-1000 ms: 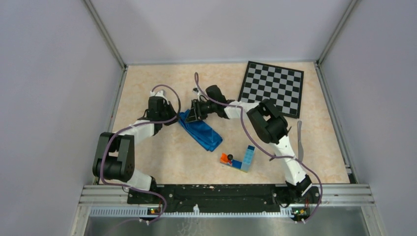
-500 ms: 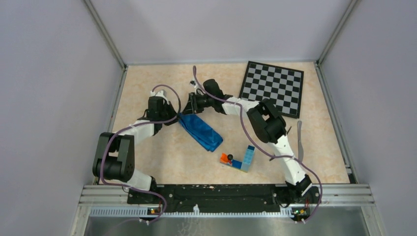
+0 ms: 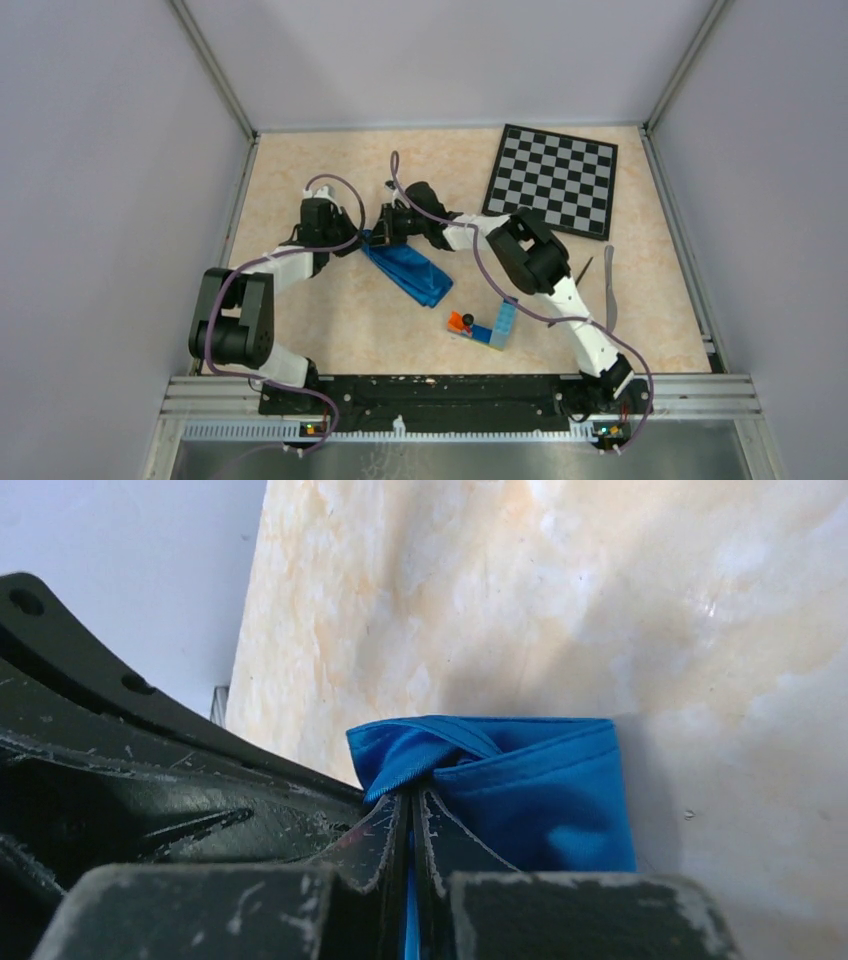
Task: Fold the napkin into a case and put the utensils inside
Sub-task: Grasp the top corner of the smaller rectangle folded napkin from the folded napkin.
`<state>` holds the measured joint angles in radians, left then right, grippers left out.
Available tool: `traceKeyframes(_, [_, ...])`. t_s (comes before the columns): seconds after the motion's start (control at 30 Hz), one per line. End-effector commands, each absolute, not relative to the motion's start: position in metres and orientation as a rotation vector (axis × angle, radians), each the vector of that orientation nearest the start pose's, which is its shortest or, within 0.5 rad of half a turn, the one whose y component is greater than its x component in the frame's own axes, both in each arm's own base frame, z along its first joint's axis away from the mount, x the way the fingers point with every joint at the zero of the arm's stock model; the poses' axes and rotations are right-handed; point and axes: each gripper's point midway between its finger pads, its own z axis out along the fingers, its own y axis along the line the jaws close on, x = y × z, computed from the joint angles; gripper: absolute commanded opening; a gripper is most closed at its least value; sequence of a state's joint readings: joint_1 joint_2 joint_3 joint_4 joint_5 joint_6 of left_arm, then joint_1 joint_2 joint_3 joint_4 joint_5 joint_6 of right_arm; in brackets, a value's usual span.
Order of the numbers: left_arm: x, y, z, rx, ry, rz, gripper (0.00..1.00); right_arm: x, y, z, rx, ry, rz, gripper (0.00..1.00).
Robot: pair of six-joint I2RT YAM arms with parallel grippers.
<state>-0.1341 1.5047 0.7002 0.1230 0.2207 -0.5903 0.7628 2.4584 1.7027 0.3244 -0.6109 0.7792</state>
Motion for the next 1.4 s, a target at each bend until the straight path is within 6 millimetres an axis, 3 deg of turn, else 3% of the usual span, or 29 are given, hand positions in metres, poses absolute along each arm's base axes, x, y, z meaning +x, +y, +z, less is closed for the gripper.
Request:
traceKeyframes(0.0, [0.370, -0.115, 0.059, -0.464, 2.263, -0.675, 0.00, 0.357, 0.526, 0.057, -0.336, 2.224, 1.585, 0.02])
traceKeyframes(0.17, [0.366, -0.103, 0.059, -0.457, 2.265, -0.616, 0.00, 0.349, 0.493, 0.105, -0.455, 2.177, 1.648, 0.23])
traceKeyframes(0.33, [0.367, -0.104, 0.061, -0.450, 2.261, -0.630, 0.00, 0.347, 0.471, 0.118, -0.513, 2.163, 1.622, 0.31])
traceKeyframes(0.43, [0.368, -0.107, 0.063, -0.443, 2.261, -0.649, 0.00, 0.354, 0.466, 0.112, -0.518, 2.169, 1.600, 0.30])
traceKeyframes(0.53, [0.368, -0.108, 0.065, -0.431, 2.259, -0.659, 0.00, 0.360, 0.462, 0.099, -0.499, 2.195, 1.560, 0.21])
traceKeyframes(0.77, [0.368, -0.112, 0.067, -0.410, 2.262, -0.682, 0.00, 0.368, 0.465, 0.066, -0.493, 2.260, 1.496, 0.14])
traceKeyframes(0.93, [0.367, -0.121, 0.068, -0.417, 2.261, -0.740, 0.00, 0.357, 0.482, 0.045, -0.440, 2.300, 1.479, 0.00])
traceKeyframes(1.07, [0.365, -0.123, 0.061, -0.445, 2.279, -0.743, 0.00, 0.349, 0.512, 0.025, -0.398, 2.337, 1.432, 0.00])
traceKeyframes(1.17, [0.362, -0.123, 0.049, -0.486, 2.322, -0.743, 0.00, 0.353, 0.528, 0.028, -0.400, 2.310, 1.427, 0.00])
traceKeyframes(1.3, [0.358, -0.118, 0.027, -0.555, 2.390, -0.695, 0.00, 0.358, 0.519, 0.038, -0.405, 2.308, 1.389, 0.00])
traceKeyframes(1.37, [0.359, -0.117, 0.026, -0.546, 2.403, -0.691, 0.00, 0.355, 0.512, 0.049, -0.431, 2.293, 1.429, 0.00])
